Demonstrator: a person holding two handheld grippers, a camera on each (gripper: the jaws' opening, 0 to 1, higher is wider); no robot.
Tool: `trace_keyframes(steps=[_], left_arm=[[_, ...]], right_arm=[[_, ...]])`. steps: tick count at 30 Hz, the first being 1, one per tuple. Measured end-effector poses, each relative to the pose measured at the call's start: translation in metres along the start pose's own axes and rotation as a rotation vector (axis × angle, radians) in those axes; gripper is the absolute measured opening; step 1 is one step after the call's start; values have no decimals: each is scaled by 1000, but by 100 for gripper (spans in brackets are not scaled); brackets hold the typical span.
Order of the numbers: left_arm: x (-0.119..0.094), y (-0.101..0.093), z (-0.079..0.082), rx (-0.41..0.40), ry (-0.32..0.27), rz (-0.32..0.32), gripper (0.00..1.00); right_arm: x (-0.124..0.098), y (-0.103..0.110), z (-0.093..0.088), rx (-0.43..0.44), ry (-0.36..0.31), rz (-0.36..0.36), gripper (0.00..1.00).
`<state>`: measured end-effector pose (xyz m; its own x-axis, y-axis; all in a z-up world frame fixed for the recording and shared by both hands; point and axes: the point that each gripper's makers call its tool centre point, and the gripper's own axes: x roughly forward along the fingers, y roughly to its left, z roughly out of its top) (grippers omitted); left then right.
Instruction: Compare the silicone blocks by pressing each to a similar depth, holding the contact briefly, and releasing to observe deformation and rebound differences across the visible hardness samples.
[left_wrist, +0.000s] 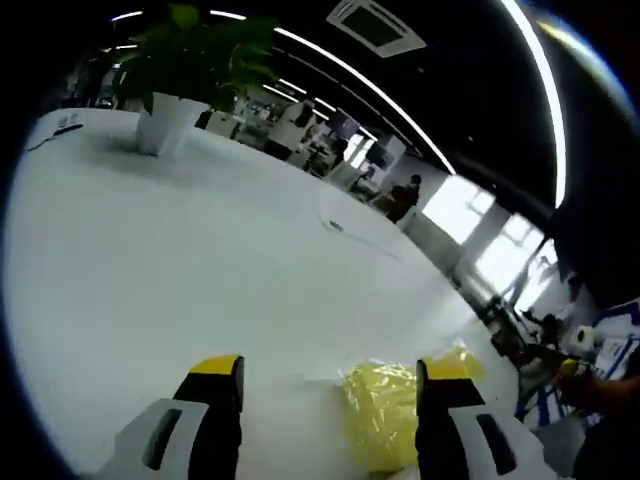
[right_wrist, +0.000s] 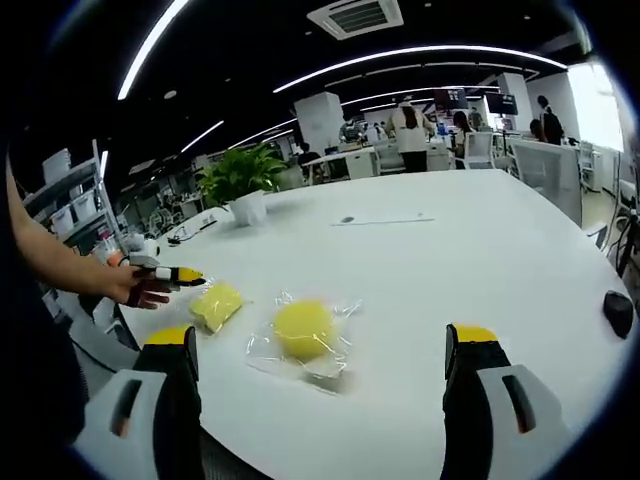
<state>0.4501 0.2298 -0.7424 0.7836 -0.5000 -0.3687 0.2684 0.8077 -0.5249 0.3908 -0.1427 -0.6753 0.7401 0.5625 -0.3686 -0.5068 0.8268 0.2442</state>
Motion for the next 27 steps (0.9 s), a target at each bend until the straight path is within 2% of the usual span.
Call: trace_keyframes(steps=[2,3,5,6,7,8,10,11,13,15,19,20,24,27], left_arm=[[-7,-1,4,51,-2,6,92],[-14,0,6,107,5,19,93],[-25,-2,11,166,-5,23,94],[-29,-5,13,170,-12,10,94],[-33,-11,15,144,-27,-50,96],[-37,-13,18,145,-45,-64,100],[-50,-5,21,237,-54,-44,100],[-52,-6,21,259,-53,-47,100],[-66,-14,22,325,-62,-23,100],[-79,-21,25,356,-87,-12,100],[-101,-37,18,379,-90,-10,100],[-107,-37,14,398,-88,9,100],[-122,-35,5,384,-90,23,100],[-129,-35,7,397,-105,43,100]], right_arm=[[1,1,2,-9,1,5,96],[2,1,2,-12,1,7,96],[4,1,3,-21,4,11,96],[4,1,4,-24,4,13,96],[5,1,4,-26,3,16,96],[6,2,5,-27,1,21,96],[7,5,1,-41,11,49,97],[7,4,-5,-49,45,50,97],[8,5,-7,-89,44,58,97],[7,7,-7,-103,41,63,97],[6,9,-13,-118,43,66,96],[6,9,-16,-118,48,64,96],[2,13,-22,-121,64,59,97],[-3,15,-22,-122,68,55,97]])
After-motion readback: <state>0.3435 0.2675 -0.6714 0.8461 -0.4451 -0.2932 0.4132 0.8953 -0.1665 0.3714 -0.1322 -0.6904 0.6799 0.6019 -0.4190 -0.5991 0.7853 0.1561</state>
